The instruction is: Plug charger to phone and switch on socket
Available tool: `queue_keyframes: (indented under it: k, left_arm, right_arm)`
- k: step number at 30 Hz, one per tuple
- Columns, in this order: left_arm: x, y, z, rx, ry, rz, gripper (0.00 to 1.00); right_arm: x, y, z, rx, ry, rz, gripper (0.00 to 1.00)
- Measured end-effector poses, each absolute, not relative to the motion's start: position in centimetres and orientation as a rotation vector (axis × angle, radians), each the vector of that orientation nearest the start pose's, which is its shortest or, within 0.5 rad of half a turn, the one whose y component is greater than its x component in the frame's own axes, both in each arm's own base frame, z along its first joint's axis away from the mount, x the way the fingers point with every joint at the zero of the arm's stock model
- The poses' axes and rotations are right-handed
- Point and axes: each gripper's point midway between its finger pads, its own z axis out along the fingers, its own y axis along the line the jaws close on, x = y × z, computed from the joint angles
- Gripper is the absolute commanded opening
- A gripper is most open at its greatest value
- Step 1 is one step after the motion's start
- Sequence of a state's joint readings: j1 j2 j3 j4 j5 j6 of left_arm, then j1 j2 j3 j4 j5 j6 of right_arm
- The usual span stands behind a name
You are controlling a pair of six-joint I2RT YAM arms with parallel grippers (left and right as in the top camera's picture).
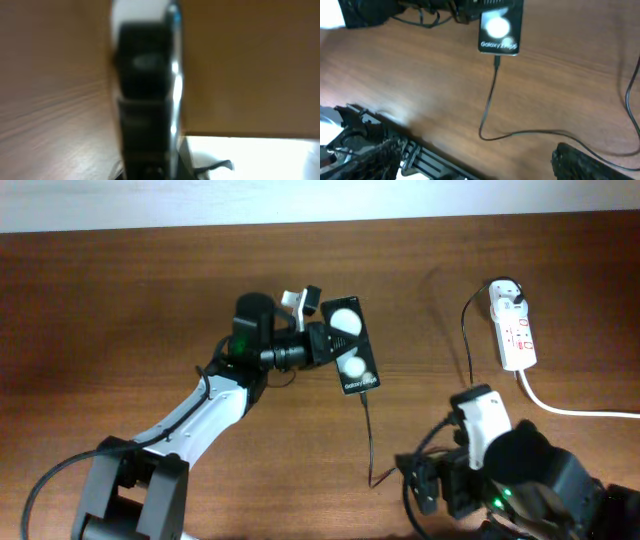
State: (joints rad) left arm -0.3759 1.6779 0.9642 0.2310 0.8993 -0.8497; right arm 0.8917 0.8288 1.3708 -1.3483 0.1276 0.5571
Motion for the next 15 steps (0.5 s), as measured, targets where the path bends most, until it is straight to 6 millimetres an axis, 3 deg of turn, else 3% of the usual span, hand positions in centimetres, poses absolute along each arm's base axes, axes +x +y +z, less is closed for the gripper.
queue_keyframes:
  k: [2,6,8,12,14,15]
  left_arm:
    - [35.8,-27.7,16.3,0.080,2.396,-1.491,0.00]
    - [40.1,-28.0,18.4,0.196,2.437,-1.275,0.00]
    - [42.1,-28.9,18.1,0.247,2.449,-1.256,0.00]
    - [44.6,-30.9,13.3,0.296,2.509,-1.335,0.00]
    - [44.5,-31.2,8.4,0.268,2.606,-1.369,0.00]
    - [44.3,-31.1,6.9,0.250,2.640,-1.375,0.00]
  right_arm:
    - [13.5,13.2,31.0,-0.343,2.412,0.532,0.99]
    - [13.5,13.2,30.9,-0.342,2.414,0.527,0.99]
    - [13.6,13.2,30.9,-0.342,2.414,0.526,0.99]
    - [13.6,13.3,30.9,-0.343,2.415,0.525,0.99]
    - [13.6,13.2,30.9,-0.343,2.416,0.526,0.99]
    - [13.6,13.2,30.9,-0.342,2.415,0.525,0.99]
